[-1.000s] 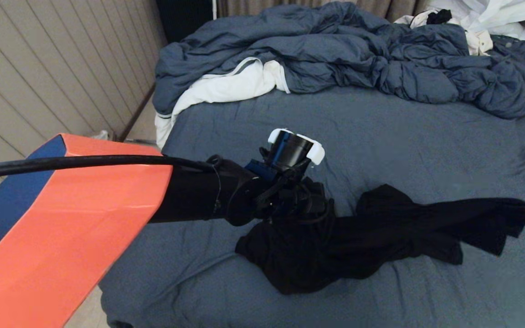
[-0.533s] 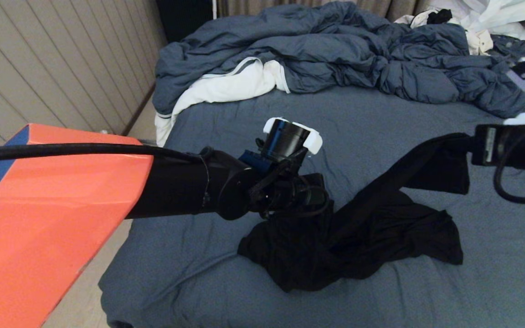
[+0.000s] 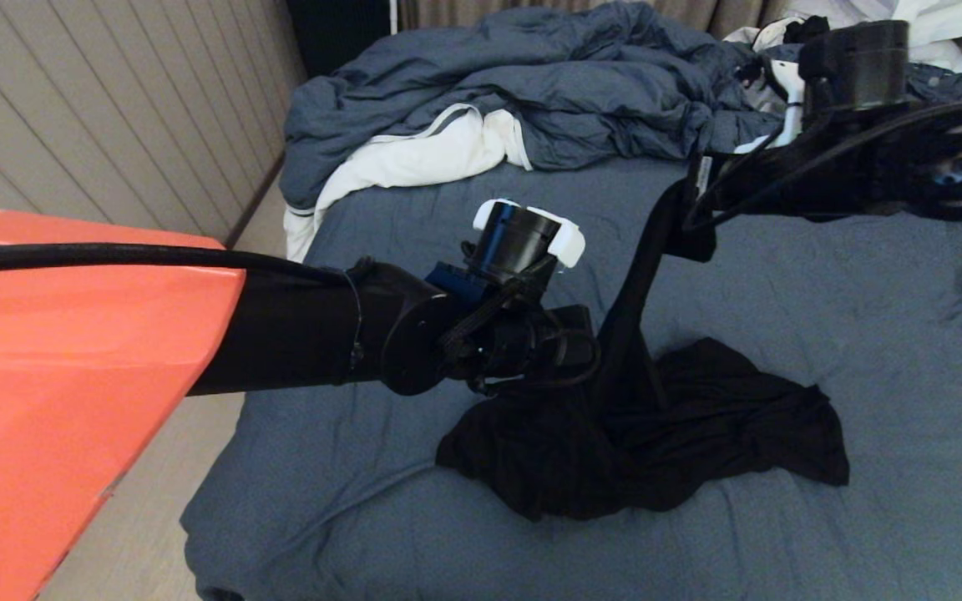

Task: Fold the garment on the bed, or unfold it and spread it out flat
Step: Unford the black T-shirt

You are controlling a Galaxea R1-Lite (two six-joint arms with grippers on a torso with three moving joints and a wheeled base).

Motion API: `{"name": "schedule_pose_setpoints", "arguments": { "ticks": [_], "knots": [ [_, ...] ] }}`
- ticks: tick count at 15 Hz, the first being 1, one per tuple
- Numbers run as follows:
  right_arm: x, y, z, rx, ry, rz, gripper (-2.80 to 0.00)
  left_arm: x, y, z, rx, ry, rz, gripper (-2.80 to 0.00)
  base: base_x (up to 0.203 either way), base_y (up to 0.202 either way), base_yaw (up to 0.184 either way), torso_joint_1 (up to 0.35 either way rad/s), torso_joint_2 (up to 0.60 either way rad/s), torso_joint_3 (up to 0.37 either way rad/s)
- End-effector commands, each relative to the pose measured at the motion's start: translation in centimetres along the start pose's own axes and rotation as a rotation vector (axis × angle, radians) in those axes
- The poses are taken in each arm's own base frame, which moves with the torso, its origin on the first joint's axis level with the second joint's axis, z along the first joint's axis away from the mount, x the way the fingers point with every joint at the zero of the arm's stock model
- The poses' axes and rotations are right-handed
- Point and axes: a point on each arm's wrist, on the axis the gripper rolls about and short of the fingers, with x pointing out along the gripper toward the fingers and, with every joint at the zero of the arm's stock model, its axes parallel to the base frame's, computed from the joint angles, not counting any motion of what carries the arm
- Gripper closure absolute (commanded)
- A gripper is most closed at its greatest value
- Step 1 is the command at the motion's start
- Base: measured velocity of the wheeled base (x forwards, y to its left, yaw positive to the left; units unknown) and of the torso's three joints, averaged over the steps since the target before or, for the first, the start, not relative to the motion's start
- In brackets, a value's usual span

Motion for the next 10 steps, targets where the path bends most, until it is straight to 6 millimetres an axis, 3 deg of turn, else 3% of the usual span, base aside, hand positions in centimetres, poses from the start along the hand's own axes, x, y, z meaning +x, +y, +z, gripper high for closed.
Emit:
{"name": "schedule_pose_setpoints", "arguments": {
  "ticks": [1, 4, 8, 10],
  "knots": [
    [4.9, 1.6, -1.1, 0.026, 0.001, -0.023, 0.00, -0.1, 0.0, 0.0, -0.004, 0.000, 0.000, 0.00, 0.000, 0.000, 0.000, 0.000, 0.00, 0.000],
    [4.8, 4.2, -1.0, 0.039, -0.024, 0.007, 0.00, 0.3, -0.2, -0.9, 0.005, 0.025, 0.003, 0.00, 0.000, 0.000, 0.000, 0.000, 0.00, 0.000],
    [2.6, 5.7, 0.3, 0.039, -0.060, 0.054, 0.00, 1.3, -1.1, -3.5, 0.037, 0.065, 0.011, 0.00, 0.000, 0.000, 0.000, 0.000, 0.00, 0.000],
    [3.1, 6.0, -0.3, 0.030, -0.039, 0.047, 0.00, 1.7, -1.3, -3.9, 0.051, 0.025, 0.051, 0.00, 0.000, 0.000, 0.000, 0.000, 0.00, 0.000]
  ]
}}
